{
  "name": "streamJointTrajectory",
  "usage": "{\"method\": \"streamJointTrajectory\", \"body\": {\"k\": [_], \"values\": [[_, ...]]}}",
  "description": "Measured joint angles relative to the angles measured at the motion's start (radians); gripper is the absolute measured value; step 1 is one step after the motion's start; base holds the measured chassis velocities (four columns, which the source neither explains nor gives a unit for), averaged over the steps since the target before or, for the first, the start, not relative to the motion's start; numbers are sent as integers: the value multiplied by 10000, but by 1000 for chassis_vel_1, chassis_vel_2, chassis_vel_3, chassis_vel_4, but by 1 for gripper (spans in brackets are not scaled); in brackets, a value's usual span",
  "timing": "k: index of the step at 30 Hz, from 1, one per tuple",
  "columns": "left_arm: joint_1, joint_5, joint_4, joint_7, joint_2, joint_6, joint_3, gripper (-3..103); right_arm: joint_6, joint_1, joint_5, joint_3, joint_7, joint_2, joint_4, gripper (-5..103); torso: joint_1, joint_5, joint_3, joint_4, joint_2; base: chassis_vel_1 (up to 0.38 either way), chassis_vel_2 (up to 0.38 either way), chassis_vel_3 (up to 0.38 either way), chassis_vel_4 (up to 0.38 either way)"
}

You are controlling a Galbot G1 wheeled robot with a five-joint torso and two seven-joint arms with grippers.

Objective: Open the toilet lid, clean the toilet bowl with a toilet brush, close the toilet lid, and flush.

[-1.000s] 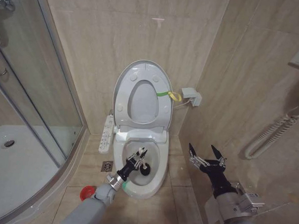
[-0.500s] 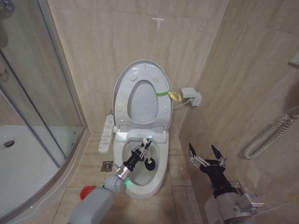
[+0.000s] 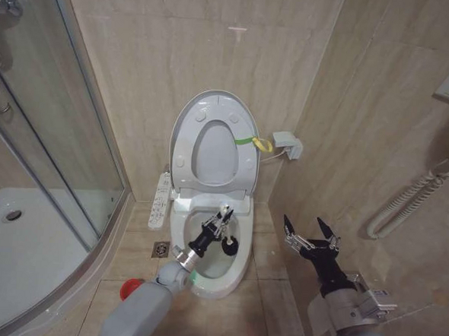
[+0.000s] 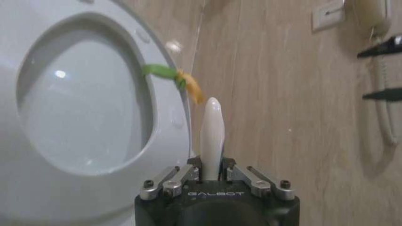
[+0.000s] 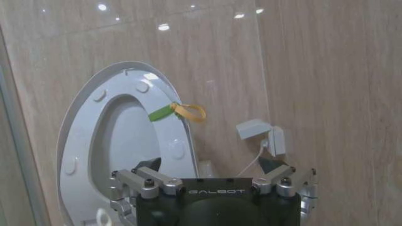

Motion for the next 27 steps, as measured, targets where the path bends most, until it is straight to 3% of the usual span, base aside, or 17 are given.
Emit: {"method": "streamJointTrajectory", "body": {"k": [8,11,17,27], "values": [[-46,212,1678,657,83,-395,-349,19,0,0,0,-1,2,0,0,100,0,-1,0,5,0,0,0,0,0],[-61,261,1644,664,163,-402,-454,19,0,0,0,0,1,0,0,100,1,0,1,6,-1,0,0,0,0],[151,25,169,222,198,-180,-318,19,0,0,0,0,2,0,0,100,0,-1,0,-1,-1,0,0,0,0],[429,337,1285,803,100,-425,-605,19,0,0,0,-1,1,0,0,100,0,0,0,6,-1,0,0,0,0]]}}
